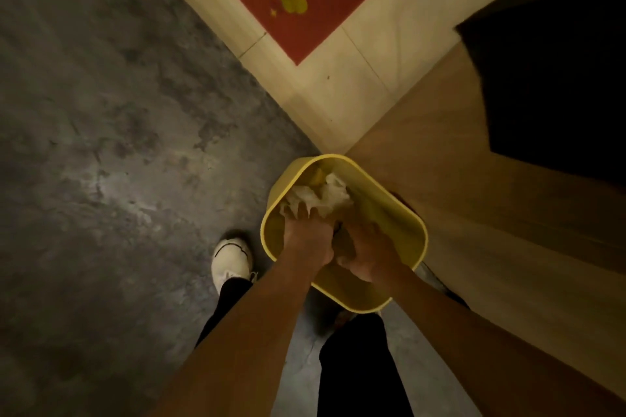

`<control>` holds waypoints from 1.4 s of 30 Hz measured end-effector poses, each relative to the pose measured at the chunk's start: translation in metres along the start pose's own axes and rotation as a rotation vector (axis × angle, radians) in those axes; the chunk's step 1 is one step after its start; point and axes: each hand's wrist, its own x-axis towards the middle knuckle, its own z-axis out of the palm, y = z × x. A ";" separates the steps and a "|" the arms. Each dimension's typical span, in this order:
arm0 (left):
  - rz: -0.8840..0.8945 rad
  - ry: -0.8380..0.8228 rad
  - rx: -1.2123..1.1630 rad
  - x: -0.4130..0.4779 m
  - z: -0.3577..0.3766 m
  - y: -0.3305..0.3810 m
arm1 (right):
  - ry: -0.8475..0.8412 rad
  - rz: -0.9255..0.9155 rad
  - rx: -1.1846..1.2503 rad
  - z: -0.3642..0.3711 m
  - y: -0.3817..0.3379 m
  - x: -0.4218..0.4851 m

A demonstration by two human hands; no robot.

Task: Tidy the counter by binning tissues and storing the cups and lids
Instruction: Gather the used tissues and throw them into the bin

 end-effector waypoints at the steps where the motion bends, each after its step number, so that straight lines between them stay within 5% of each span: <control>1: 0.008 0.036 0.035 -0.015 -0.010 0.003 | 0.018 -0.009 0.015 -0.011 -0.002 -0.014; 8: 0.047 0.291 -0.004 -0.177 -0.078 0.006 | 0.281 -0.041 0.225 -0.093 -0.032 -0.180; 13: 0.100 0.311 0.072 -0.321 -0.120 0.019 | 0.405 -0.031 0.228 -0.126 -0.041 -0.332; 23: 0.130 0.258 -0.004 -0.520 -0.161 0.119 | 0.366 0.121 0.568 -0.094 0.002 -0.589; 42: 0.577 0.300 0.337 -0.549 -0.064 0.526 | 0.887 0.369 1.129 0.090 0.359 -0.758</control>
